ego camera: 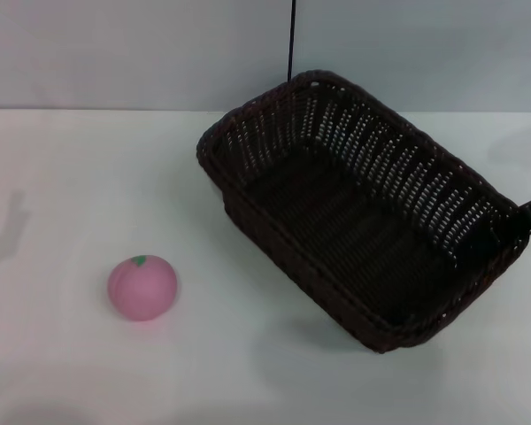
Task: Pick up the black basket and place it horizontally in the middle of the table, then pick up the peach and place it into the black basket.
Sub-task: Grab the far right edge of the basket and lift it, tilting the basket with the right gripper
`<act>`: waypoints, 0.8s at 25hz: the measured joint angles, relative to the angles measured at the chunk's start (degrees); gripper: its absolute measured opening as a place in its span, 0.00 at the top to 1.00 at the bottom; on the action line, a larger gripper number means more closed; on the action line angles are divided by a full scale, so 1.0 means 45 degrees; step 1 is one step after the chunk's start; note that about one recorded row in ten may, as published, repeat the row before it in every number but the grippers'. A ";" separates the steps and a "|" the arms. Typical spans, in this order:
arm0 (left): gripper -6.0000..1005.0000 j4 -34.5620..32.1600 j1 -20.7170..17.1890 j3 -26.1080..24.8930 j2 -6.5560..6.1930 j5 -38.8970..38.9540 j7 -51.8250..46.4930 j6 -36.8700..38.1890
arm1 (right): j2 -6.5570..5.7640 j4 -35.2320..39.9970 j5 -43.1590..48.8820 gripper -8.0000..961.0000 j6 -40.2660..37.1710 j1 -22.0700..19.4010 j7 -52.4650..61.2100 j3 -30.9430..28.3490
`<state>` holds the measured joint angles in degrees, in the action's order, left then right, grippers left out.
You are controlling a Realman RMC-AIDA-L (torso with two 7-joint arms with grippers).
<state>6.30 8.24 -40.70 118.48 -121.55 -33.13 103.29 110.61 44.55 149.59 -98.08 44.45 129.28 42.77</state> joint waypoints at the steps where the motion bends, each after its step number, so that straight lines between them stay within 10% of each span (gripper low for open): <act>1: 0.24 0.0011 -0.0011 0.0000 0.0000 0.0001 -0.0001 -0.0036 | 0.0011 -0.0005 0.0000 0.62 -0.0001 -0.0026 -0.0040 0.0001; 20: 0.25 0.0086 0.0171 0.0021 -0.0020 0.0001 0.0000 -0.0353 | -0.0052 0.0053 -0.3092 0.79 0.0598 -0.1330 -0.2203 -0.0448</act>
<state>6.68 9.00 -40.60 118.38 -121.54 -33.13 101.70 110.38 44.79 135.68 -95.38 38.46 119.37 40.75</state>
